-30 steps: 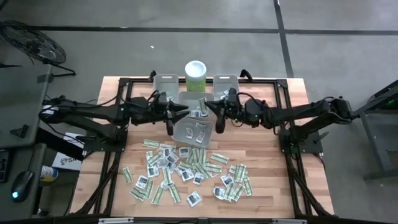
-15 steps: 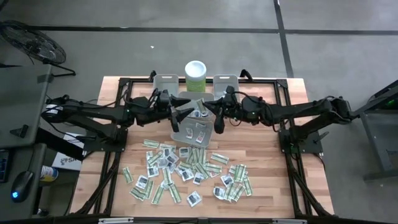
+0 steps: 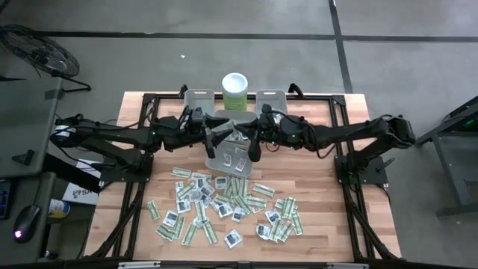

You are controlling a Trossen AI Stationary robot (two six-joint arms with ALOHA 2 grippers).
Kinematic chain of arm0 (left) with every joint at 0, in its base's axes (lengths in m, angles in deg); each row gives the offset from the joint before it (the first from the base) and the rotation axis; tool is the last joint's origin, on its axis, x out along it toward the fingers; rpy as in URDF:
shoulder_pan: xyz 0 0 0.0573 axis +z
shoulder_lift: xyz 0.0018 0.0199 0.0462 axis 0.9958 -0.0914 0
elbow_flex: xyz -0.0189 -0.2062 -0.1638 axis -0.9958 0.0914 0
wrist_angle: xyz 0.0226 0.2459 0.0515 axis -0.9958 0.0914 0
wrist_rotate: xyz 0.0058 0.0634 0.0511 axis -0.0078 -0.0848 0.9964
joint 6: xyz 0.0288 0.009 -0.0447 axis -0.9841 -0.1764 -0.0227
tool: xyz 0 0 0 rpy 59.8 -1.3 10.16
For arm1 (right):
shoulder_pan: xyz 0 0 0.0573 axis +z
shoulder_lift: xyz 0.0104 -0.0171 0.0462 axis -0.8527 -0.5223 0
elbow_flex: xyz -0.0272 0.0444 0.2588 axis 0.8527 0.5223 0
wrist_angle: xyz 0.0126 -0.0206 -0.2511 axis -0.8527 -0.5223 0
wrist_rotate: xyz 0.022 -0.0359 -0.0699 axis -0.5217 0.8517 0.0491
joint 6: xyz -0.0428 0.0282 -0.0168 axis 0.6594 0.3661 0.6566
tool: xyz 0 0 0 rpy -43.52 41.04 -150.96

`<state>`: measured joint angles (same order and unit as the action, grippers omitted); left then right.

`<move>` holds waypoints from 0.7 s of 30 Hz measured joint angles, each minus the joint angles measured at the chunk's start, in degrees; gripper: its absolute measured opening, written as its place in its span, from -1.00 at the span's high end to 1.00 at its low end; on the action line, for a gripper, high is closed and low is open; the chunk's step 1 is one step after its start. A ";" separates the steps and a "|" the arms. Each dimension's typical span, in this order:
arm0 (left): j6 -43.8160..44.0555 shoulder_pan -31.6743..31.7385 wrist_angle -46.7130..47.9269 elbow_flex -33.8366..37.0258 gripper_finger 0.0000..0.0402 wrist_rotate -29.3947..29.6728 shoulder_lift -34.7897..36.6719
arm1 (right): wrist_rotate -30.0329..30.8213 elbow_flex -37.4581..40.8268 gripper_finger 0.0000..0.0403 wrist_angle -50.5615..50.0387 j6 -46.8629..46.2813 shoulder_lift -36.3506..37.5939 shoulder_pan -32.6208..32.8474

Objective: Pick & Place First Aid Supplies
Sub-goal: Put the bandage pack into the left bin

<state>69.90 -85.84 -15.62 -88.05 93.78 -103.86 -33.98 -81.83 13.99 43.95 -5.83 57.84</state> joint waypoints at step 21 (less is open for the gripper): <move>0.68 0.00 3.15 0.04 0.96 2.82 0.00 | -0.23 -0.85 1.00 -1.63 -0.33 -0.52 -0.46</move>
<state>70.58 -85.84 -12.47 -88.01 96.61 -103.86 -34.21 -82.67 12.37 43.63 -6.35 57.39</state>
